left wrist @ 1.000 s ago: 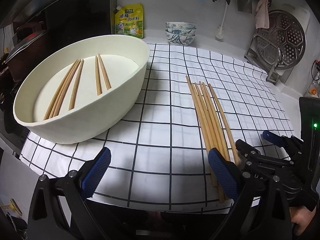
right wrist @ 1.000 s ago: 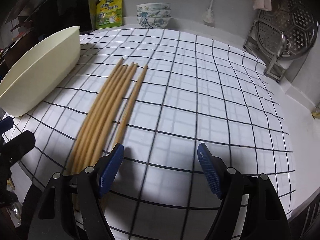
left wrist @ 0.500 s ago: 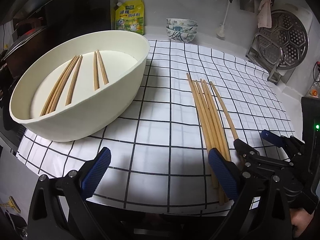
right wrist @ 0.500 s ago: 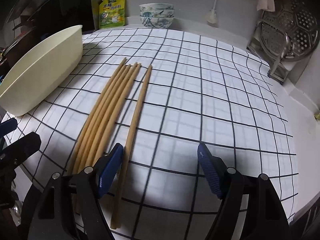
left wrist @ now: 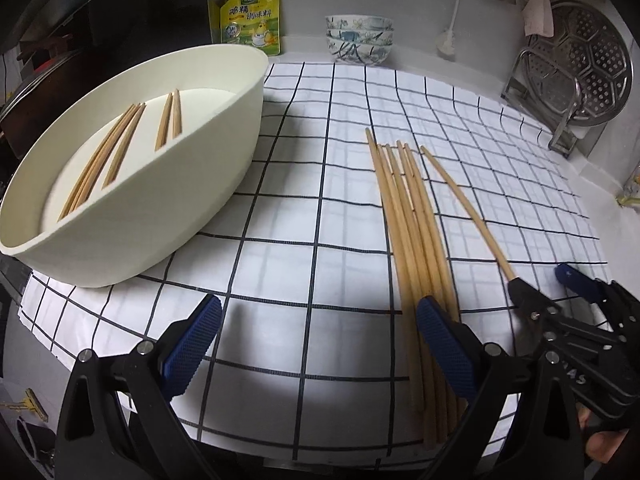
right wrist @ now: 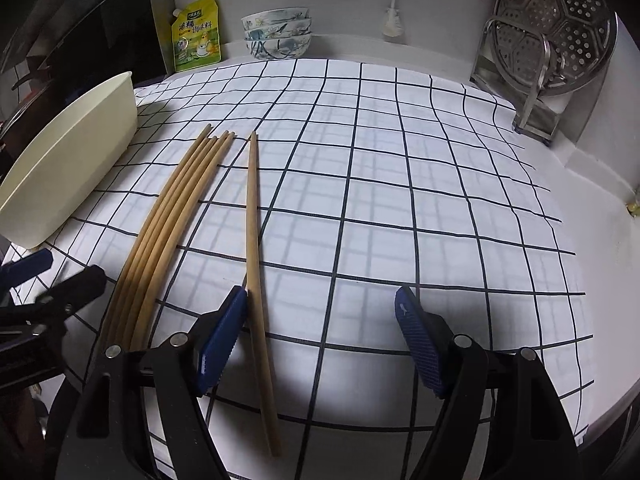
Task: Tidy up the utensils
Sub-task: 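Pull one chopstick apart with the right tool and close on it while the left tool grasps another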
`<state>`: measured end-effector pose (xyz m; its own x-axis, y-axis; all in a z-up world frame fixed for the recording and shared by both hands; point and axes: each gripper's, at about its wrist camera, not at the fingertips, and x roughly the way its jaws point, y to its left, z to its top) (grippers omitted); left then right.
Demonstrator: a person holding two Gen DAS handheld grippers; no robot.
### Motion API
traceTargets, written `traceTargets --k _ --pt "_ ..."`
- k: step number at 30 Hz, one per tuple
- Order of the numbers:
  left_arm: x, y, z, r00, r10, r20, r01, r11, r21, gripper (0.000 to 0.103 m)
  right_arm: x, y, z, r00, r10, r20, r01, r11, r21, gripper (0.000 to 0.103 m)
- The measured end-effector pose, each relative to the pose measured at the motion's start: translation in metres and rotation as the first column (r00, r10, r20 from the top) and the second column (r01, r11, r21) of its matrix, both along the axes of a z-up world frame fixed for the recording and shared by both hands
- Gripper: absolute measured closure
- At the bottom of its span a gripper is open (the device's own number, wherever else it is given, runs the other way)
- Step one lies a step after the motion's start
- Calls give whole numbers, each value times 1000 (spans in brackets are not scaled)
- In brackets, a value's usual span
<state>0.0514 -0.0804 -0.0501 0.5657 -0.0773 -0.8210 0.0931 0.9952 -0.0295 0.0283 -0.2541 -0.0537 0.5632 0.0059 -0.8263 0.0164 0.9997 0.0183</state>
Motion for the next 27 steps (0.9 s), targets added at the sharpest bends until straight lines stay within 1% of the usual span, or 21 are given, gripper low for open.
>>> traceTargets --k 3,9,13,15,20,21,22,23,25,27 --pt "2 -2 -6 1000 1 -10 0 1000 15 7 0 -3 1 1000 -2 3 1 1000 21 30" --pt "0 -8 -7 1000 -15 9 15 999 42 6 0 -3 0 1000 4 3 -5 1000 27 30" --pt "3 -9 -9 1000 -17 4 16 999 52 5 0 -3 0 1000 4 3 -4 1000 27 30" --pt "6 -10 -11 1000 -7 -5 7 997 73 5 0 -3 0 1000 4 4 -5 1000 27 30" --pt "16 -10 -11 1000 16 11 -17 997 77 6 1 -2 0 1000 5 13 -5 1000 23 30" --pt "17 -11 -11 1000 18 11 -18 997 70 8 1 -2 2 1000 -2 29 2 1000 21 31" --pt "18 -11 -11 1000 15 10 -15 998 53 13 0 -3 4 999 -4 39 3 1000 23 31" --pt "18 -11 -11 1000 16 10 -16 999 41 15 0 -3 5 999 -4 45 3 1000 22 31" --pt "18 -14 -8 1000 13 18 -14 999 45 25 1 -1 4 999 1 48 -1 1000 5 31" --pt "18 -19 -7 1000 1 21 -2 999 52 29 3 3 3 999 19 45 -20 1000 3 31"
